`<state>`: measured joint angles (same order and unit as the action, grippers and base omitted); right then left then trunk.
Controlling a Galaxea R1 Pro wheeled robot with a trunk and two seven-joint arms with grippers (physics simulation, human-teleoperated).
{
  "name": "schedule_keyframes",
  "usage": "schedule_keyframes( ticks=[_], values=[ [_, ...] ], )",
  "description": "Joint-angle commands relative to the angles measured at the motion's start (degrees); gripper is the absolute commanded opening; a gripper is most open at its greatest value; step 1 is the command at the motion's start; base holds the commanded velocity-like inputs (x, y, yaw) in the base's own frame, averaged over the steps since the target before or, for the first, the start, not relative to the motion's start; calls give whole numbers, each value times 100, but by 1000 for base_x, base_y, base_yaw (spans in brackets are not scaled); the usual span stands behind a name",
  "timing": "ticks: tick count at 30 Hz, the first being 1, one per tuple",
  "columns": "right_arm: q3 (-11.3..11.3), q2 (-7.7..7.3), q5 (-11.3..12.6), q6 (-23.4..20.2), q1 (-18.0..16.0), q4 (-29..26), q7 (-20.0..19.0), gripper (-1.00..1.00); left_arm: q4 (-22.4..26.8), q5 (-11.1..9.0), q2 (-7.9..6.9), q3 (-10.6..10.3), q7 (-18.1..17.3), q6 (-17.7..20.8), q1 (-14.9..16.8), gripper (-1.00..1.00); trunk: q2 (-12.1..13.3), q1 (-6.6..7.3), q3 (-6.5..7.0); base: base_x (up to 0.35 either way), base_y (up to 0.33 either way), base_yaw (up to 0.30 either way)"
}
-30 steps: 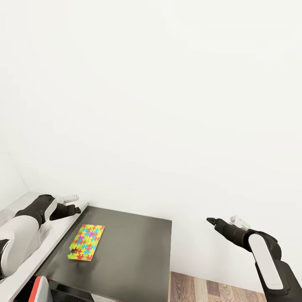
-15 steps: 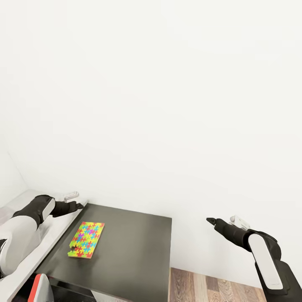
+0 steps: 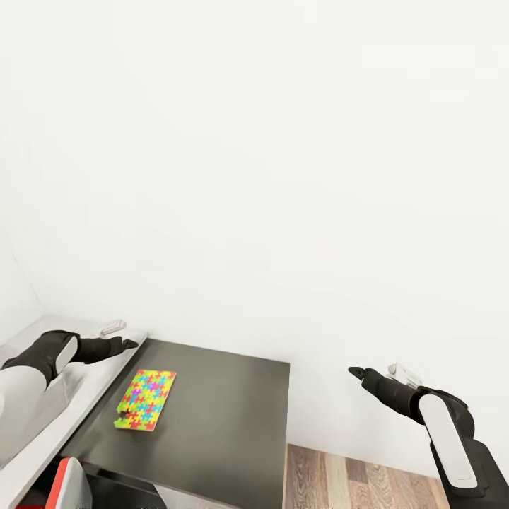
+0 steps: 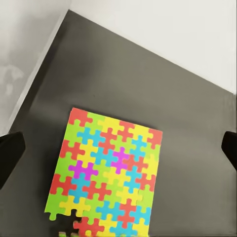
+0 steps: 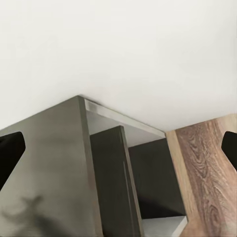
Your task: Put all the toys in the child's room - the three board games (two on the bed and one on the table), the two jigsaw puzzles on the table, and the tennis ball on the table - inside the toy box on the table in the child's room.
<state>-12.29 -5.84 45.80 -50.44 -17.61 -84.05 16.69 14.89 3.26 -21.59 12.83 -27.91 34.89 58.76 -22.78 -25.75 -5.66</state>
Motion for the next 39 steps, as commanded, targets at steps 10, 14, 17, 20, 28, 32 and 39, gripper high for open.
schedule_keyframes(
  ticks=[10, 14, 17, 20, 28, 32, 39],
  values=[
    [7, 3, 68, -18, -6, -6, 54, 100, -11, 51, -78, 39, -186, 13, -5, 100, -14, -4, -106, 0, 0, 0],
    [7, 3, 68, -19, -6, -8, 54, 100, -12, 52, -81, 43, -201, 10, -5, 100, -14, -4, -144, 0, 0, 0],
    [10, 3, 68, -19, -4, -13, 54, 100, -12, 53, -82, 44, -201, 6, -5, 100, -14, -4, -172, 0, 0, 0],
    [12, 3, 64, -19, -5, -14, 54, 100, -12, 55, -82, 44, -198, 5, -5, 100, -14, -4, -199, 0, 0, 0],
    [12, 3, 69, -17, -3, -15, 54, 100, -12, 58, -78, 44, -180, 1, -5, 100, -14, -4, -274, 0, 0, 0],
    [15, 5, 69, -15, -1, -14, 54, 100, -12, 60, -73, 37, -173, 1, -5, 100, -14, -4, -311, 0, 0, 0],
    [12, 4, 69, -18, -2, -13, 54, 100, -12, 61, -56, 20, -163, -7, -5, 100, -14, -4, -376, 0, 0, 0]
  ],
)
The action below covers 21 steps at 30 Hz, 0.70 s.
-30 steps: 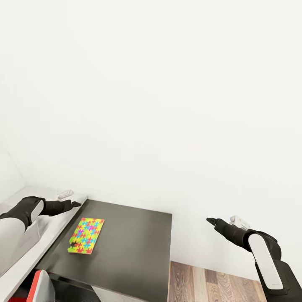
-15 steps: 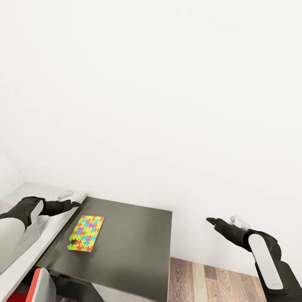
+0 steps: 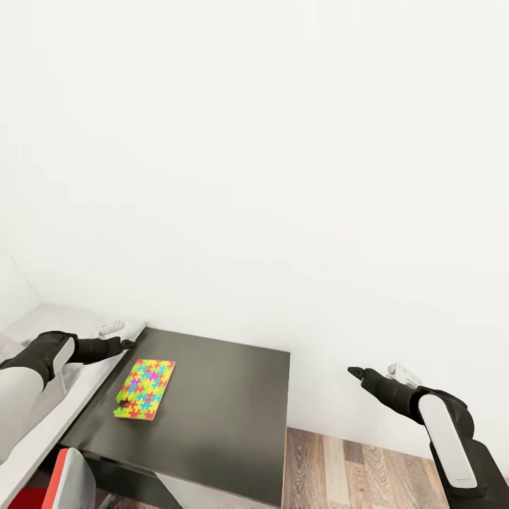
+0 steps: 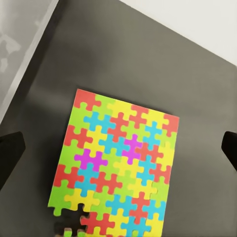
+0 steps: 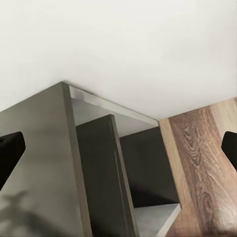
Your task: Put all the toys in the child's room - the three board games (two on the bed and one on the table), the two jigsaw puzzles on the table, and the tennis ball on the table - inside the toy box on the table in the child's room.
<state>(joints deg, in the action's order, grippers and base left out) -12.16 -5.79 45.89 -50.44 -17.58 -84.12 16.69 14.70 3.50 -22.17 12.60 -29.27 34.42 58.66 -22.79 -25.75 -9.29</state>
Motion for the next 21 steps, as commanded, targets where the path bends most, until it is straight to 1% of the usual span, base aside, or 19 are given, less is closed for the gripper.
schedule_keyframes(
  ticks=[1, 7, 21],
  values=[
    [-2, -1, 61, -18, -6, -5, 54, 100, 6, 37, 2, 43, -27, 40, 5, 100, -13, -3, -22, 0, 0, 0],
    [-5, -1, 61, -18, -5, 0, 54, 100, 6, 37, -10, 47, -27, 39, 5, 100, -13, -3, -78, 0, 0, 0],
    [-14, -1, 61, -19, -8, 1, 54, 100, 55, 29, 12, 72, -23, 49, 5, 100, -13, -3, -208, 0, 0, 0]
  ],
)
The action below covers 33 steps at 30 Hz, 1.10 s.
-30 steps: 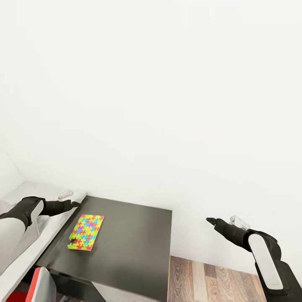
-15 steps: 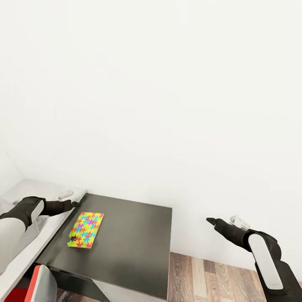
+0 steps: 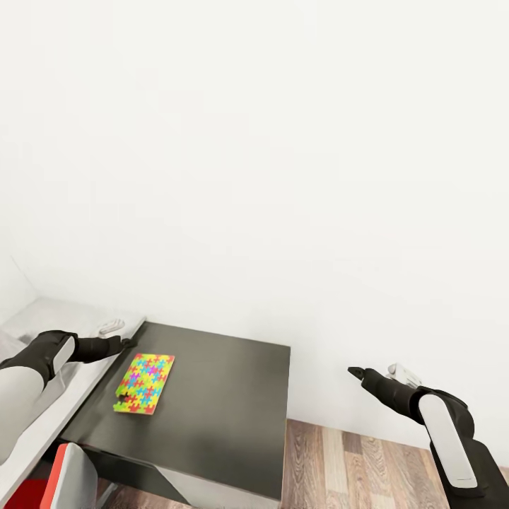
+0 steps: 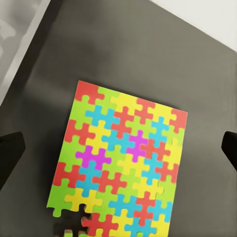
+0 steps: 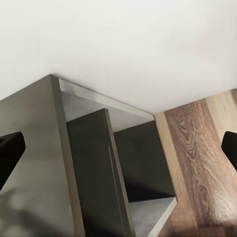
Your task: Put all the toys in the child's room - the three board games (two on the bed and one on the table), the two jigsaw puzzles on the table, and the tennis ball on the table - inside the toy box on the table in the child's room.
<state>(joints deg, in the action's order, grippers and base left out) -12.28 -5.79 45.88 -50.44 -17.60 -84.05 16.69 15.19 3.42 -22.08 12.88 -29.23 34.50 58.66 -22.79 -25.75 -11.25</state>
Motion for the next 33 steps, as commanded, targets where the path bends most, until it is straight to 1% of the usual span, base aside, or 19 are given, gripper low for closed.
schedule_keyframes(
  ticks=[1, 8, 21, 33],
  values=[
    [-4, -1, 61, -18, -5, -6, 54, 100, 7, 36, 6, 39, -24, 38, 5, 100, -13, -3, -21, 0, 0, 0],
    [-13, -10, 61, -18, -4, -6, 53, 100, 13, 38, 26, 30, -33, 31, 5, 100, -13, -3, -87, 0, 0, 0],
    [-3, -1, 61, -18, -3, -6, 54, 100, 19, 36, -19, 32, -86, 22, 5, 100, -13, -3, -207, 0, 0, 0],
    [-2, -1, 61, -18, -3, -6, 54, 100, 19, 36, -19, 26, -83, 21, 5, 100, -13, -3, -319, 0, 0, 0]
  ],
)
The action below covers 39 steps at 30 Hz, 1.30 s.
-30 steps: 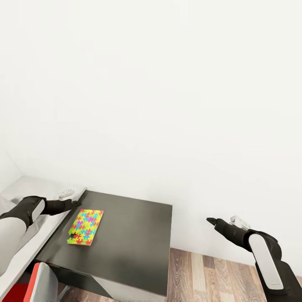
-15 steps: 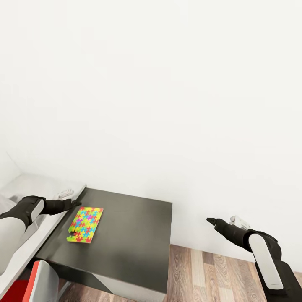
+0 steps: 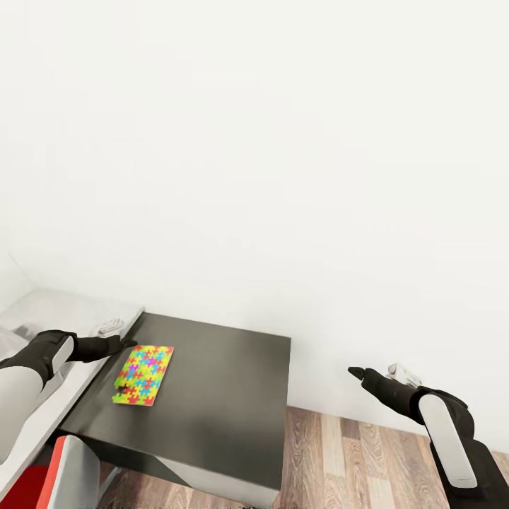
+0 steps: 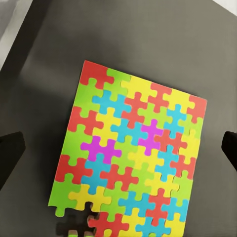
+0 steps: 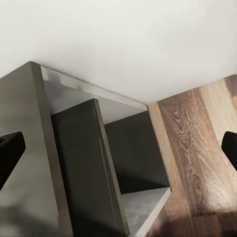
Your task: Put all the toys in the child's room - the three board games (two on the bed and one on the table), the two jigsaw puzzles on the table, and the tennis ball on the table - inside the toy box on the table in the child's room.
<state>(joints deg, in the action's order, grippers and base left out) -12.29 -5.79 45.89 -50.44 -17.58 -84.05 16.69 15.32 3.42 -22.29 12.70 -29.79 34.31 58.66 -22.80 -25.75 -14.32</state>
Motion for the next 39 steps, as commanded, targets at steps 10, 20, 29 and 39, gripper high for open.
schedule_keyframes(
  ticks=[10, 20, 29, 39],
  values=[
    [-2, -1, 61, -18, -7, -5, 54, 100, 6, 39, 3, 36, -27, 41, 5, 100, -12, -3, -104, 0, 0, 0],
    [-2, -1, 61, -18, -7, -4, 54, 100, 6, 38, 9, 31, -27, 41, 5, 100, -12, -3, -198, 0, 0, 0],
    [5, 5, 61, -13, -4, 2, 54, 100, 6, 37, 5, 33, -27, 34, 5, 100, -12, -3, -281, 0, 0, 0],
    [7, 6, 61, -9, -6, 2, 54, 100, 6, 14, -36, 67, -243, 41, 5, 100, -12, -3, -374, 0, 0, 0]
  ],
)
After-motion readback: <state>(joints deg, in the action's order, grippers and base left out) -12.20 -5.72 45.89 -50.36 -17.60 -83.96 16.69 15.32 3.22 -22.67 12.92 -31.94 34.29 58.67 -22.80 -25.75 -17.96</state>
